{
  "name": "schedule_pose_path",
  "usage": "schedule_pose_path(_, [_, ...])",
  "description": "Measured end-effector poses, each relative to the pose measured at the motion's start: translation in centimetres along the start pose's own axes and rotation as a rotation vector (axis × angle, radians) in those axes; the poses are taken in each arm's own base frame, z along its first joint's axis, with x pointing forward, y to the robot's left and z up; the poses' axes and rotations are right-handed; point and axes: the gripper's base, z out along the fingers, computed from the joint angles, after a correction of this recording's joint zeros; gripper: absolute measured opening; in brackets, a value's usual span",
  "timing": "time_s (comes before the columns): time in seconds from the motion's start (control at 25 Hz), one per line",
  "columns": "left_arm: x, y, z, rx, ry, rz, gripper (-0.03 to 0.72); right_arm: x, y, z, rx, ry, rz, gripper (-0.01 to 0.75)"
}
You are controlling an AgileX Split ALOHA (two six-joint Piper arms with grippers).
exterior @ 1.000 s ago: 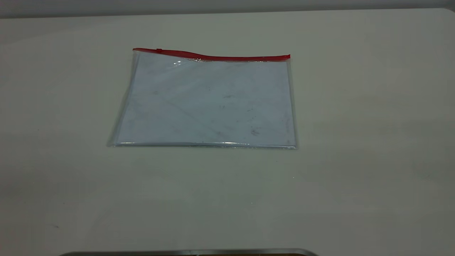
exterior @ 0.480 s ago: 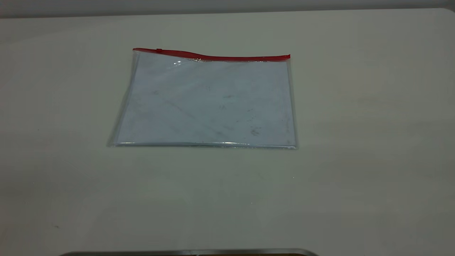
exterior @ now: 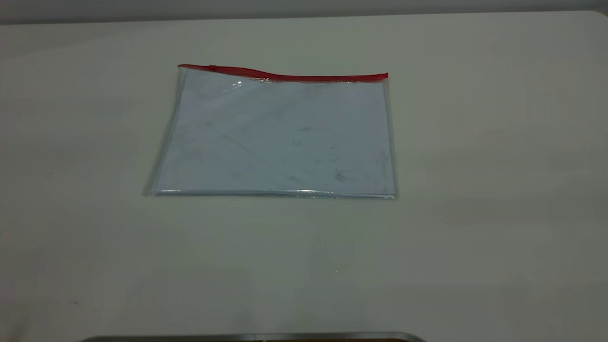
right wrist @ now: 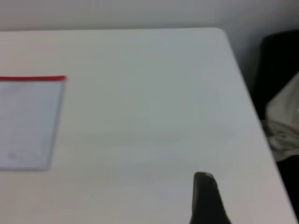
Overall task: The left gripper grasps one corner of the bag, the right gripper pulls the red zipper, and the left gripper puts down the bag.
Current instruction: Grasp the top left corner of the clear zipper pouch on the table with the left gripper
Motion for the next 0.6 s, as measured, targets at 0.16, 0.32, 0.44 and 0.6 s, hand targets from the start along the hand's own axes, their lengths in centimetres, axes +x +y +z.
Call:
schedule_pose_path(0.16, [-4.5, 0.1, 5.3, 0.052, 0.033, -0.036, 0.59, -1.5, 0.3, 2.0, -0.032, 0.078, -0.007, 0.511])
schedule_pose_path(0.32, [-6.9, 1.1, 11.9, 0.032, 0.136, -0.065, 0.59, -2.9, 0.3, 4.6, -0.034, 0.18, -0.005, 0.511])
schedule_pose_path(0.44, [-8.3, 1.9, 17.0, 0.013, 0.193, -0.082, 0.59, -4.2, 0.2, 6.6, -0.032, 0.212, -0.002, 0.511])
schedule_pose_path(0.6, [-9.3, 2.9, 24.2, 0.011, 0.299, -0.074, 0.59, -5.7, 0.3, 8.9, -0.035, 0.269, 0.009, 0.511])
